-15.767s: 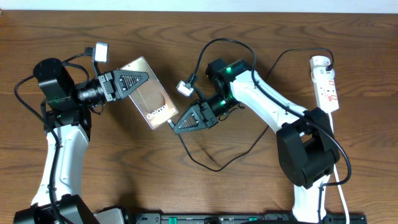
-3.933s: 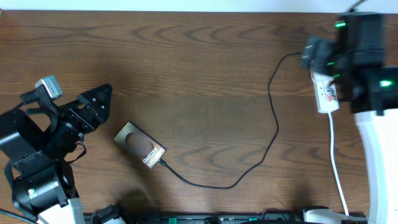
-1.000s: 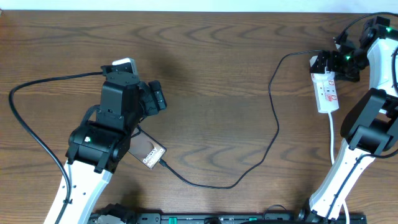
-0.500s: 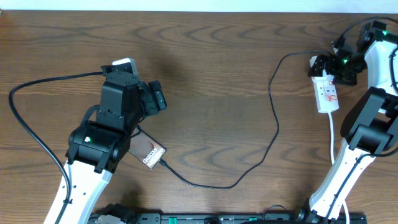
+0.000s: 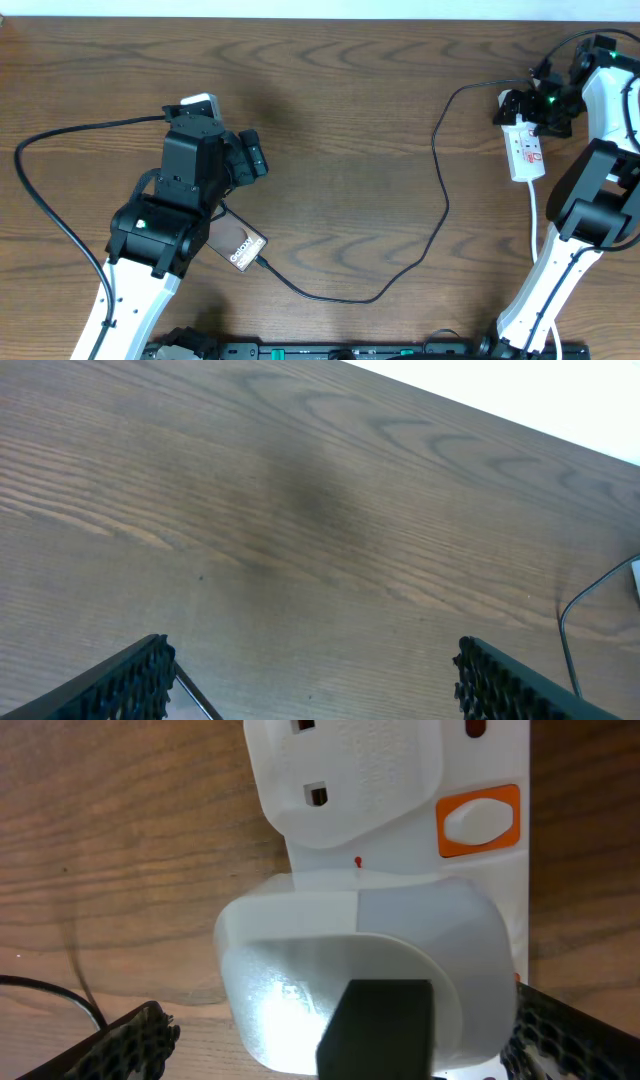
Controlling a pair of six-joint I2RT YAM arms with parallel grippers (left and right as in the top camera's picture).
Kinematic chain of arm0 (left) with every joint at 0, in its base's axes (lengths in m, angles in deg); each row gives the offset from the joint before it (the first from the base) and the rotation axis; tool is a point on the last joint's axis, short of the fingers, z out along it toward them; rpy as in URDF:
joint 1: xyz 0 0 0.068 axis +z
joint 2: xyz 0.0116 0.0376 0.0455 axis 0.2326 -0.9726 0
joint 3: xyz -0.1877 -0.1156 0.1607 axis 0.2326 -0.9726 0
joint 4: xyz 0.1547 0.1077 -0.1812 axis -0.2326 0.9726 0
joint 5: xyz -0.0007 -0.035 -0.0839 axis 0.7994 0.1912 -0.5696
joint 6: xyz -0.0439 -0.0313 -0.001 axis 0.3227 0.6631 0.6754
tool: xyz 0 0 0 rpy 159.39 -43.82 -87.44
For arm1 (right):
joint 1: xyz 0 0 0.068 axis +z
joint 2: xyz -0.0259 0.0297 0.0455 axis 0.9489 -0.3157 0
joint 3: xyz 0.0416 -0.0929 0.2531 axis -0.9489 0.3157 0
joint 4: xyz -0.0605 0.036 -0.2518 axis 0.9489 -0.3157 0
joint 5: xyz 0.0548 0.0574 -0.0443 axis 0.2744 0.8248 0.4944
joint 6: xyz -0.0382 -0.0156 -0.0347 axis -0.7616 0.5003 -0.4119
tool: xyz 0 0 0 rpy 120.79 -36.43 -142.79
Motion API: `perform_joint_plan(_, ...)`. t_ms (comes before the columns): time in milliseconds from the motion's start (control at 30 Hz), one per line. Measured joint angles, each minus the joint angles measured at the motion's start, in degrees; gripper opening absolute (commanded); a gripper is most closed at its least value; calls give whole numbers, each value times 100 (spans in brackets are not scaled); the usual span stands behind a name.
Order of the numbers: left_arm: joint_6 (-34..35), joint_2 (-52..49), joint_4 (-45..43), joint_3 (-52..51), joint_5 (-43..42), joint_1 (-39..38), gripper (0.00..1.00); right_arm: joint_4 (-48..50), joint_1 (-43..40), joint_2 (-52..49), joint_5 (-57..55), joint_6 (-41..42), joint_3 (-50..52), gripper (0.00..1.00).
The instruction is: Plug charger to phone and switch on socket
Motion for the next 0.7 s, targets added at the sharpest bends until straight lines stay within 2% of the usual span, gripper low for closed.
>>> perform_joint_plan(700, 0, 0, 129, 0, 0, 0, 88, -61, 155, 35, -205, 282, -2, 99)
